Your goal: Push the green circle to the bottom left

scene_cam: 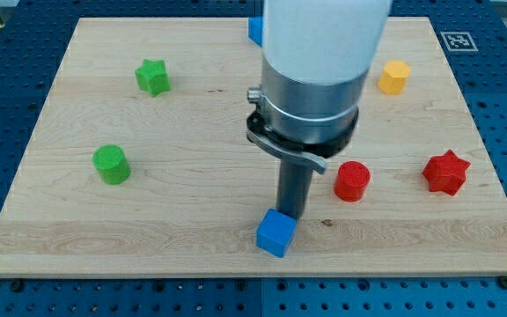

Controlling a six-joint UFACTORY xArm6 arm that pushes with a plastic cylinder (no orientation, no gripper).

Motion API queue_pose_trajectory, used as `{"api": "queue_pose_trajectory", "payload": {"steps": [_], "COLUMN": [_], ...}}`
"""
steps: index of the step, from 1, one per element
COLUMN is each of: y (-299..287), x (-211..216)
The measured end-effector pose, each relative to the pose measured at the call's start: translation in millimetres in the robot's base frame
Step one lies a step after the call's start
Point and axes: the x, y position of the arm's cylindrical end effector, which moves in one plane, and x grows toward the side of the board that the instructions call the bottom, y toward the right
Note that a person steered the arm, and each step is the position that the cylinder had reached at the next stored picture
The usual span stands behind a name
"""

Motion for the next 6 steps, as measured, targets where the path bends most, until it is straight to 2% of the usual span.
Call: {"api": "queue_pose_trajectory", "payload": {"steps": [4, 5, 6], "y": [-151.1, -195.3, -216.7], "x": [-103.0, -111.2, -93.4]}}
